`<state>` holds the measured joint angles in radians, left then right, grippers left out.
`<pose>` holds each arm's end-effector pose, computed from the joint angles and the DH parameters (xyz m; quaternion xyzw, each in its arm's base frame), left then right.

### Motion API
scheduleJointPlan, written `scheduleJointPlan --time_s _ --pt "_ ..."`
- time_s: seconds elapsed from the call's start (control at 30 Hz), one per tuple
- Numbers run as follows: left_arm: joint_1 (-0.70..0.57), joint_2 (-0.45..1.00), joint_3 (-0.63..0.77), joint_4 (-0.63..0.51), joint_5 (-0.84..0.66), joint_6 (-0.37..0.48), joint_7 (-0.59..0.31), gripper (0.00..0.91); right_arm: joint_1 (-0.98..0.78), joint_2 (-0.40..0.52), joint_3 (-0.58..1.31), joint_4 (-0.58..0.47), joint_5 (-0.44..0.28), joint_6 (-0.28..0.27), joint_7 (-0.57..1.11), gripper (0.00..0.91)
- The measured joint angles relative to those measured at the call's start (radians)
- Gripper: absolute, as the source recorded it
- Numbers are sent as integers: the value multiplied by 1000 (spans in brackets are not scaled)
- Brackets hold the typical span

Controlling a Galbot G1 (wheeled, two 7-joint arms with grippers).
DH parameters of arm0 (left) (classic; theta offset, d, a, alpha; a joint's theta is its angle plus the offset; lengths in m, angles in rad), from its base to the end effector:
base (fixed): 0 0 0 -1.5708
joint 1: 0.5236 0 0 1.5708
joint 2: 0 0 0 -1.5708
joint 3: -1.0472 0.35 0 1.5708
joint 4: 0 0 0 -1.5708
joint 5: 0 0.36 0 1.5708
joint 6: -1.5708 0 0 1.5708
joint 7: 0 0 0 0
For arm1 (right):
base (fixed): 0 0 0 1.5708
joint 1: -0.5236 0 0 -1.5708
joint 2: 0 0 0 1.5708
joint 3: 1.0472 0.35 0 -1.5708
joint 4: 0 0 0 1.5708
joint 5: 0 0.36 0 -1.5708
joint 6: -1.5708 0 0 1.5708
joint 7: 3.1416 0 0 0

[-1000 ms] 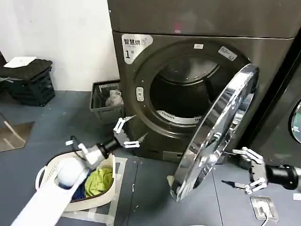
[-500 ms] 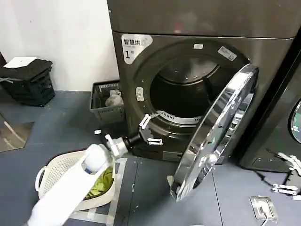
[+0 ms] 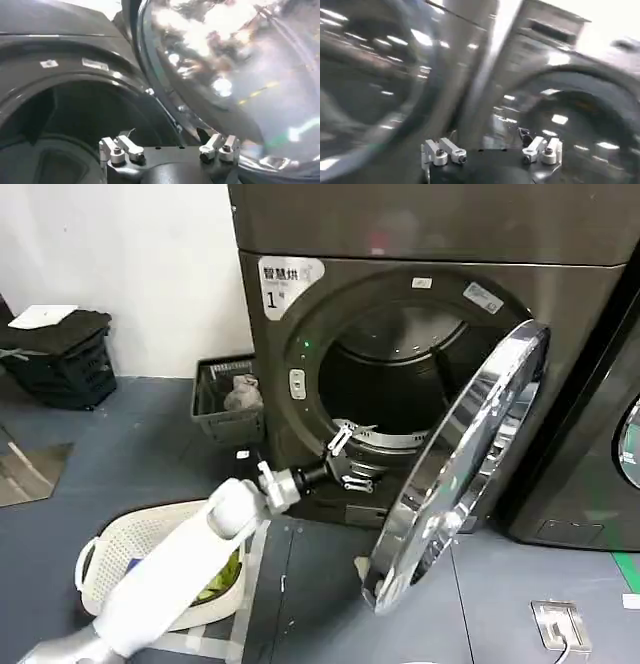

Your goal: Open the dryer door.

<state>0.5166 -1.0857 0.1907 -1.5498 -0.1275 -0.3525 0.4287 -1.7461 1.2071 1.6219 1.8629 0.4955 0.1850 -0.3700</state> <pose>0.4503 -0.0419 -0.2300 0.4943 0.7950 0.2560 0.2410 0.0423 -0.3745 -0.1936 0.1967 0.9551 -0.2123 0.0639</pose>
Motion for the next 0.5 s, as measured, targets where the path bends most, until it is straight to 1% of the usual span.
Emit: scheduleJointPlan --time_s 0.07,0.2,0.27,0.5 --pt "-13 -8 13 11 -2 -3 0 907 5 30 22 8 -15 -23 29 907" --pt "-39 -25 37 30 -2 -10 0 907 15 84 72 12 -56 -38 80 907" --pt "-48 -33 49 36 -2 -11 0 907 20 107 98 12 -87 -49 102 907" --pt "-86 -63 91 61 -2 -15 0 907 23 179 202 8 -123 -95 159 907"
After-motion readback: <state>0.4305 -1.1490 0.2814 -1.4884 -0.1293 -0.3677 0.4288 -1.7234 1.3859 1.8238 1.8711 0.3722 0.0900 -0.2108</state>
